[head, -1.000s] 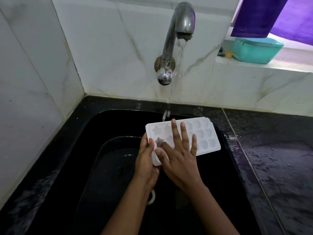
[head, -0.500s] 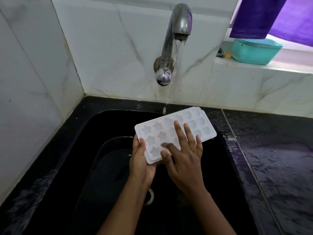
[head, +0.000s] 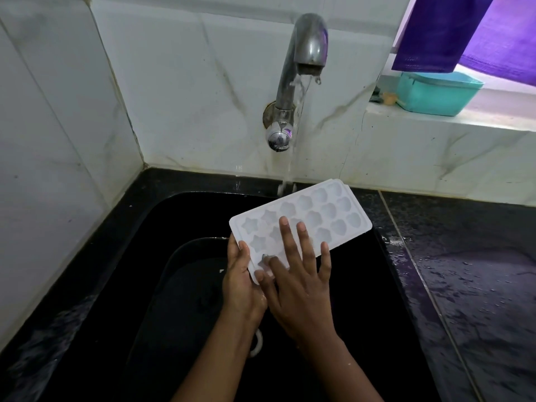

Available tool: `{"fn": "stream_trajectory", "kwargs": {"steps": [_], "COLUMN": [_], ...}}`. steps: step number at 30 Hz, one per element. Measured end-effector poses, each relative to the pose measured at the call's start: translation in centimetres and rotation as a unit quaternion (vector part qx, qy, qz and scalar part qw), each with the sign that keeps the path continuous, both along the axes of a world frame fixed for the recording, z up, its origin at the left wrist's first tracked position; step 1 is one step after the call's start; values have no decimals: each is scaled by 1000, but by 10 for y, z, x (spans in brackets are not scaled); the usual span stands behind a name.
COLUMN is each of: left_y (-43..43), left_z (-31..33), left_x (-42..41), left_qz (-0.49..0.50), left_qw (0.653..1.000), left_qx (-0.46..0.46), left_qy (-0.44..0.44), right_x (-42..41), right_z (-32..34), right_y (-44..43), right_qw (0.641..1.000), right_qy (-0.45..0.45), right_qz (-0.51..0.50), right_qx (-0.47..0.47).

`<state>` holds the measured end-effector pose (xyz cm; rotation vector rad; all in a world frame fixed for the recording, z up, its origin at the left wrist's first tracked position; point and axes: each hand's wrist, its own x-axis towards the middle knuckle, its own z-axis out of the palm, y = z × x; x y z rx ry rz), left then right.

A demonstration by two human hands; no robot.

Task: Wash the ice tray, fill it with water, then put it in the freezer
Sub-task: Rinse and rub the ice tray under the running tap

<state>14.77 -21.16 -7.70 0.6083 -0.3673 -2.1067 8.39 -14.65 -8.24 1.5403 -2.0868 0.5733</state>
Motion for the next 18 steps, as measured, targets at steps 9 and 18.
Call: {"fn": "stream_trajectory", "kwargs": {"steps": [9,18], "left_y": [1,0], "left_z": [-2,-1], "left_x": [-2,-4], "left_qz": [0,-2], "left_qw": [1000,1000], "left_qx": [-22,-15], "left_qy": [-14,-9], "right_x": [0,3], "right_z": [-1,-3], "right_y": [0,0], "right_qw": [1000,1000], "right_qy": [5,1], "right_qz": [-13,-26], "right_qx": [14,3]}}
